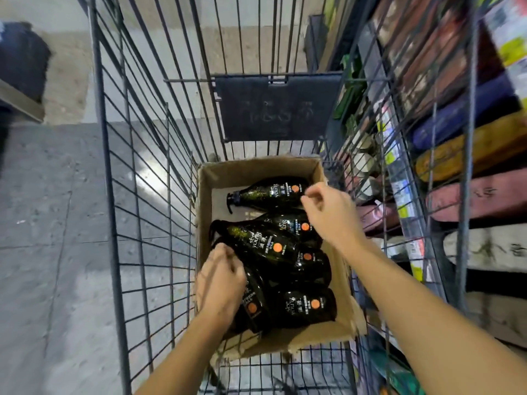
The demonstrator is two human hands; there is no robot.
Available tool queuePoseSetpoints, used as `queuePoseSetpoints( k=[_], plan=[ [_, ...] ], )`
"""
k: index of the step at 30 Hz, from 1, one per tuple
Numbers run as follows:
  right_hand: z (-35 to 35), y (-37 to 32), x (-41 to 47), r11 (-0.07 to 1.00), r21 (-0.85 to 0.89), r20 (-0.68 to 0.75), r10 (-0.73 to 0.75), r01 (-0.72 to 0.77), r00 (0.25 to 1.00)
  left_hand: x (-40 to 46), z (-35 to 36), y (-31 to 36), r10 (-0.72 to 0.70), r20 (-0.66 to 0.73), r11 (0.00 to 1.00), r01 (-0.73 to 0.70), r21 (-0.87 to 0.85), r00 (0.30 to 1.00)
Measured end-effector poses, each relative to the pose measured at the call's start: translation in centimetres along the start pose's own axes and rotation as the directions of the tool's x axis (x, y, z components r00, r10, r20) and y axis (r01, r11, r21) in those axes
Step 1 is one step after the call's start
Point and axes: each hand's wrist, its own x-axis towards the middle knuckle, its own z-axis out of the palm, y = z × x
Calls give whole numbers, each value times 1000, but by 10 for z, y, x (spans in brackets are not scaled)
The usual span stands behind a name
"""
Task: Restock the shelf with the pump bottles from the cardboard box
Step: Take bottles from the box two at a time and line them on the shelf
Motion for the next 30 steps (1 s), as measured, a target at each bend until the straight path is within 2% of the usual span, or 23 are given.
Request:
queuePoseSetpoints(
  k=[1, 2, 4, 6, 9, 13, 15, 18, 22, 24, 27, 30],
  plan=[
    [3, -14, 5, 999, 34, 129, 9, -14, 992, 1, 1, 6, -202, 136, 979, 198, 46, 970],
    [10, -25, 8, 999, 37, 273, 20, -31, 962, 0, 4, 8, -345, 249, 938, 325, 121, 905],
    [37, -35, 10, 996, -93, 476, 52, -8, 878, -4, 12, 7, -472, 338, 882, 440, 169, 814],
    [64, -32, 9, 966, -252, 514, 81, 60, 854, -7, 24, 3, -545, 364, 835, 524, 165, 755],
    [85, -24, 12, 916, -398, 523, 186, 46, 832, -10, 42, -4, -614, 403, 770, 627, 118, 679],
    [86, -24, 18, 923, -380, 604, 299, -63, 739, -9, 46, -10, -694, 426, 595, 796, -114, 580],
    [83, -27, 13, 941, -328, 612, 275, -78, 742, -11, 47, -8, -713, 414, 559, 815, -151, 566],
    [69, -23, -5, 968, -148, 554, 252, -204, 794, -19, 34, 5, -719, 316, 571, 785, -239, 619],
    [25, -25, -39, 908, 184, 331, 304, -377, 893, -25, -6, 30, -533, 268, 727, 596, -340, 803],
    [-13, -32, -59, 875, 324, 190, 312, -359, 931, -27, -31, 53, -428, 252, 756, 497, -426, 868],
    [-91, -59, -99, 862, 424, 6, 302, -276, 953, -44, -86, 116, -209, 238, 814, 303, -495, 949],
    [-167, -86, -137, 845, 504, -195, 313, -179, 930, -66, -139, 177, 52, 218, 822, 82, -564, 974]
  ],
)
